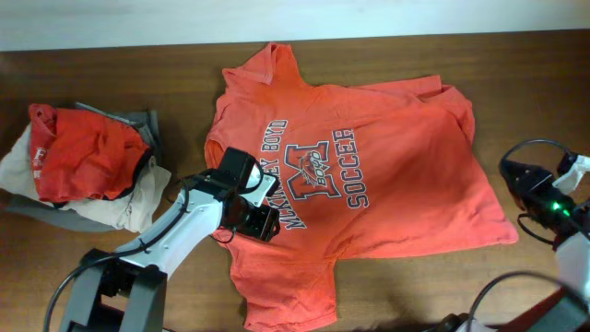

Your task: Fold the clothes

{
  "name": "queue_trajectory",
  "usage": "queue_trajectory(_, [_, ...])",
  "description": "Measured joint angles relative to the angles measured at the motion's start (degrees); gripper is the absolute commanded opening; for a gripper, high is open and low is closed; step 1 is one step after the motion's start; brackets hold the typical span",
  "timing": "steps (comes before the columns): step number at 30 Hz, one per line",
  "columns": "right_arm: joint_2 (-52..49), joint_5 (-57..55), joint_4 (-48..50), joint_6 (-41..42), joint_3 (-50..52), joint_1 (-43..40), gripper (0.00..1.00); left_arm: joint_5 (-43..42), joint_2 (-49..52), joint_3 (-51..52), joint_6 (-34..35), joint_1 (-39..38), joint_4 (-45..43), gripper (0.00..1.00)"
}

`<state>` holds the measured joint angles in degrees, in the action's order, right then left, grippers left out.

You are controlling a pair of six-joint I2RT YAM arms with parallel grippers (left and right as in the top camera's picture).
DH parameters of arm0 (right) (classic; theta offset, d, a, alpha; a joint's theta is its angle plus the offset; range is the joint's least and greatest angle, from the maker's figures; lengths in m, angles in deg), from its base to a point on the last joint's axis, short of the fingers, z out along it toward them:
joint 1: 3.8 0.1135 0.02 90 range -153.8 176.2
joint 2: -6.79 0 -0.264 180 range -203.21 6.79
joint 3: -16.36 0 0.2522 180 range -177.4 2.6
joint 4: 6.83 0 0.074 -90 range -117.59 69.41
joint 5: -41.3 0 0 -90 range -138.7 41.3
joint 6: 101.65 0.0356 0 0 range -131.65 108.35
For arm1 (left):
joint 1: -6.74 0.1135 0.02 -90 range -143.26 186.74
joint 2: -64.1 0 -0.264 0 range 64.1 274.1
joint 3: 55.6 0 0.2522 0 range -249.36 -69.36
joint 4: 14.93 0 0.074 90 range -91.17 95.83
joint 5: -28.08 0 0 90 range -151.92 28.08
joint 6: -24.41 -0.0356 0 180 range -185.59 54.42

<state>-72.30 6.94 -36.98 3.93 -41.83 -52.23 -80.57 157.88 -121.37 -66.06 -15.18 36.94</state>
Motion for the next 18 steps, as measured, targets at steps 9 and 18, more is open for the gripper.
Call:
queue_trajectory(9, [2.08, -23.08, -14.1, 1.49, -0.46, 0.09, 0.75, 0.0, 0.0, 0.0, 0.0, 0.0, 0.0, 0.65])
queue_trajectory(18, [-13.07, -35.6, -15.17, 6.08, -0.98, 0.09, 0.71, 0.0, 0.0, 0.0, 0.0, 0.0, 0.0, 0.65])
